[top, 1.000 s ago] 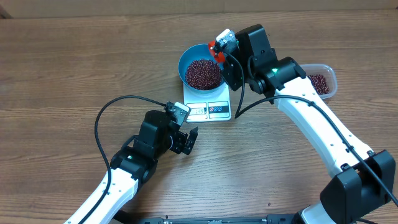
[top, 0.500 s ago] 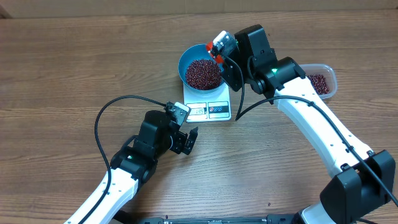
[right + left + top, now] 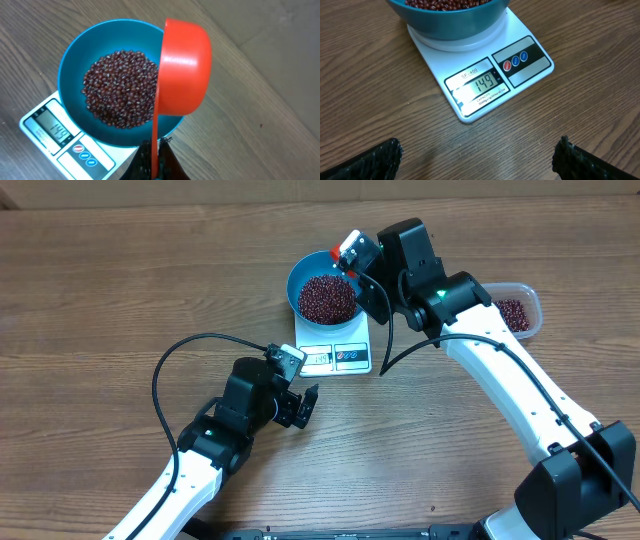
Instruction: Scoop item into bowl and weigh 150g on scale
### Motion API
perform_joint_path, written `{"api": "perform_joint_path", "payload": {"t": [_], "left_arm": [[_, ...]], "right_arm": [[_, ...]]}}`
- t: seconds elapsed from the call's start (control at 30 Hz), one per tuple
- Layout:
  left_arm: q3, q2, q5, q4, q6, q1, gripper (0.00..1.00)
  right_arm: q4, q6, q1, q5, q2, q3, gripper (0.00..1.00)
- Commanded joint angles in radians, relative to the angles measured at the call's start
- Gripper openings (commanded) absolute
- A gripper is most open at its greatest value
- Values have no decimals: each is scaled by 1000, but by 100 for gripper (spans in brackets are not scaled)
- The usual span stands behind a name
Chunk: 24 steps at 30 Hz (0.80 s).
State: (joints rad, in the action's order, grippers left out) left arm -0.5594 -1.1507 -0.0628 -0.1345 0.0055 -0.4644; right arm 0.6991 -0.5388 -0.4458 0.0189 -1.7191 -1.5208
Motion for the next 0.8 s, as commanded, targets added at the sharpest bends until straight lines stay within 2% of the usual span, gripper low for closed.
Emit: {"api": "perform_joint_path", "payload": {"t": [0.0,0.77], "left_arm": [[2,-7,11,0,-6,-1,100],[2,-7,11,0,-6,-1,100]], "right_arm": [[-15,-41,-5,-18,23,-31,4],[-44,-92,-5,-19,23,-31,4]]}}
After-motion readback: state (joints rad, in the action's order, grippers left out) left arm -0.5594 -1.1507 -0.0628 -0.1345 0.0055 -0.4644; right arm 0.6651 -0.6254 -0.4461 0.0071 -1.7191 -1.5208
